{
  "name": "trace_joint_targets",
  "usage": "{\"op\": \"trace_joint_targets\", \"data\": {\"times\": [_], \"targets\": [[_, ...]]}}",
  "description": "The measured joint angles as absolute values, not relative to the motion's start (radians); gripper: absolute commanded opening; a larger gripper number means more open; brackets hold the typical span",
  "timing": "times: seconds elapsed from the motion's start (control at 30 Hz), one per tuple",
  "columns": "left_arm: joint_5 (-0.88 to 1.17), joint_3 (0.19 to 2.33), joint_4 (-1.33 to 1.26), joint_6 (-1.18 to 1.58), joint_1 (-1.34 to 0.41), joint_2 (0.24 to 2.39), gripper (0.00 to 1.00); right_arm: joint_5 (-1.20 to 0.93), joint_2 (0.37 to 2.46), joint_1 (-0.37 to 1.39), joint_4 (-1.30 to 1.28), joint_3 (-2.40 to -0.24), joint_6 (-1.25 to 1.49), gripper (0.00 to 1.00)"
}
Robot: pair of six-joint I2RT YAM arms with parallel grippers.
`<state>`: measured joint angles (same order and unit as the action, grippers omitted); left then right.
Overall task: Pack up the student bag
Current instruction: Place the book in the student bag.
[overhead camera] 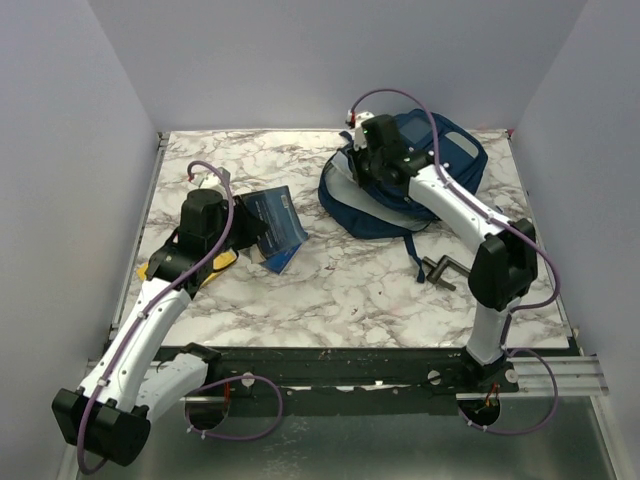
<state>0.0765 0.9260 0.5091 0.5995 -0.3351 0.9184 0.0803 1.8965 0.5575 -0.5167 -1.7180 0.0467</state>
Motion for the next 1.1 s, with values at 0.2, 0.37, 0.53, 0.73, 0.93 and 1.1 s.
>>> {"op": "trace_joint_targets", "data": {"times": [0.2, 0.37, 0.53, 0.73, 0.93, 1.1], "targets": [[0.216, 0.939, 0.4, 0.806, -0.32, 1.007, 0.0, -0.138, 1.831, 0.457, -0.491, -1.729, 0.104, 0.0], [0.335, 0.937, 0.211, 1.041, -0.318, 1.148, 0.0, -0.265, 1.826, 0.415, -0.461, -1.731, 0.177, 0.0], [0.381, 0.942, 0.049, 1.208, -0.35, 1.319, 0.0, -0.329, 1.823, 0.395, -0.439, -1.732, 0.242, 0.0], [0.389, 1.007, -0.043, 1.332, -0.411, 1.524, 0.0, -0.374, 1.811, 0.387, -0.405, -1.732, 0.316, 0.0], [0.379, 1.008, -0.245, 1.408, -0.441, 1.641, 0.0, -0.413, 1.81, 0.385, -0.393, -1.758, 0.358, 0.0], [0.362, 1.009, -0.341, 1.414, -0.442, 1.673, 0.0, -0.436, 1.81, 0.385, -0.385, -1.783, 0.37, 0.0]]}}
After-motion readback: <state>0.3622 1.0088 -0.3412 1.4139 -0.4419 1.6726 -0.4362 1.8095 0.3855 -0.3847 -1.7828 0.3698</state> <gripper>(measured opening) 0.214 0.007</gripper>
